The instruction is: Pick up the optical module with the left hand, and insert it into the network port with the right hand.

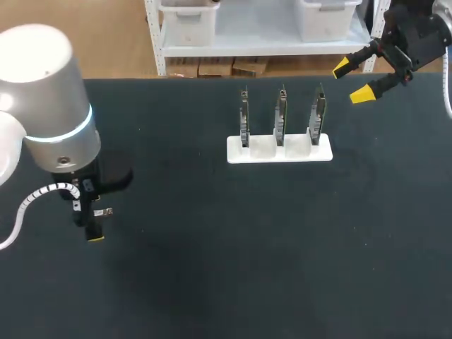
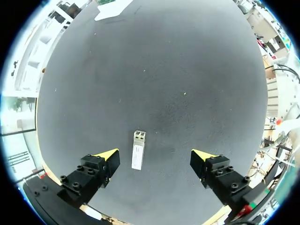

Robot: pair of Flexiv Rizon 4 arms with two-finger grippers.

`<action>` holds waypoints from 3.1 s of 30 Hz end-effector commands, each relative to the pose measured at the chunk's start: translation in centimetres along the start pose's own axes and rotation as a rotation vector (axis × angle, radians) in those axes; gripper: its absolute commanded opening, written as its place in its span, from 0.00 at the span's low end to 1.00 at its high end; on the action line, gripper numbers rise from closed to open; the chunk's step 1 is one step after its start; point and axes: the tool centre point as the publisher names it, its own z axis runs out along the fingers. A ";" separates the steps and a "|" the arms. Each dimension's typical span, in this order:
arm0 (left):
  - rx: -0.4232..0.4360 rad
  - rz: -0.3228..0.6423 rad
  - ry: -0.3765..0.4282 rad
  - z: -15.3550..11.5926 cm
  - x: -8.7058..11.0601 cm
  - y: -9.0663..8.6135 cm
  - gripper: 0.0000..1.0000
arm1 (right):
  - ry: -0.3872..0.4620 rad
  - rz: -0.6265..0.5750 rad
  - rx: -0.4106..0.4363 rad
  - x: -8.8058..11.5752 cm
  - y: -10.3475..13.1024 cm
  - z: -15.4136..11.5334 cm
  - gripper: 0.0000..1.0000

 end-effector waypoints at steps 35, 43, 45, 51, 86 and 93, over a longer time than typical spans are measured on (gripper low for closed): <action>0.024 -0.052 -0.005 1.1 1.4 0.5 1.00 | -0.001 -0.002 0.006 0.0 0.2 0.1 1.00; 0.029 -0.047 -0.008 1.0 0.9 0.8 1.00 | -0.001 -0.002 0.006 0.0 0.2 0.1 1.00; 0.032 -0.048 -0.005 1.1 0.9 0.9 1.00 | -0.001 -0.002 0.006 0.0 0.2 0.1 1.00; 0.039 -0.053 0.000 1.2 1.0 0.9 1.00 | -0.001 -0.002 0.006 0.0 0.2 0.1 1.00; 0.073 -0.057 0.012 1.9 1.3 0.8 1.00 | -0.001 -0.002 0.006 0.0 0.2 0.1 1.00; 0.078 -0.056 0.012 2.1 1.4 0.8 1.00 | -0.001 -0.002 0.006 0.0 0.2 0.1 1.00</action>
